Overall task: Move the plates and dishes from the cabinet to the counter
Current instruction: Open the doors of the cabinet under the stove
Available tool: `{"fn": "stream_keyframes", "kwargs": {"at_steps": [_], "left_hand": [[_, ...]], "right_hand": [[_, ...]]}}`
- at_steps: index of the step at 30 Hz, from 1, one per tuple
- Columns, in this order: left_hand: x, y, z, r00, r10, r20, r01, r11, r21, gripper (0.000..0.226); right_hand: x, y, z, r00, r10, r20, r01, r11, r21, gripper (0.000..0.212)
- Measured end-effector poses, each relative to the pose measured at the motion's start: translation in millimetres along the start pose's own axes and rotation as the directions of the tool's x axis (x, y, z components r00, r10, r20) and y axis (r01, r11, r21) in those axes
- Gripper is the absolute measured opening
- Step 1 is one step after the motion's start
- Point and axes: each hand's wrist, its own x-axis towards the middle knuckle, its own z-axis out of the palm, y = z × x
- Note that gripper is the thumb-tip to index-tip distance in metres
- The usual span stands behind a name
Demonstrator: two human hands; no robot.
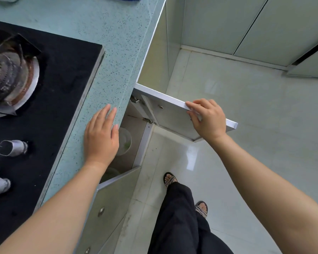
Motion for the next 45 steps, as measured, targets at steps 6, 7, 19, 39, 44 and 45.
{"fn": "stream_keyframes", "kwargs": {"at_steps": [6, 7, 19, 39, 44, 45], "left_hand": [[1, 3, 1, 1.000, -0.027, -0.003, 0.027, 0.999, 0.018, 0.045], [1, 2, 1, 0.999, -0.033, 0.001, 0.033, 0.999, 0.017, 0.045], [0, 7, -2, 0.997, -0.079, 0.017, 0.077, 0.992, 0.097, 0.044], [-141, 122, -5, 0.271, -0.953, -0.134, 0.908, 0.299, -0.294, 0.062], [-177, 115, 15, -0.005, -0.987, -0.160, 0.859, 0.078, -0.506, 0.064], [-179, 110, 18, -0.055, -0.985, -0.164, 0.822, 0.048, -0.568, 0.062]], "right_hand": [[16, 8, 3, 0.996, 0.093, 0.000, -0.093, 0.996, -0.009, 0.018], [21, 10, 1, 0.995, 0.101, 0.015, -0.101, 0.995, 0.002, 0.018], [89, 23, -20, 0.900, 0.083, 0.428, -0.105, 0.994, 0.029, 0.027], [63, -228, 62, -0.169, -0.820, 0.547, 0.743, 0.259, 0.618, 0.049], [42, -252, 89, -0.249, -0.817, 0.520, 0.827, 0.100, 0.554, 0.051], [42, -252, 88, -0.240, -0.822, 0.517, 0.831, 0.101, 0.547, 0.052]]}}
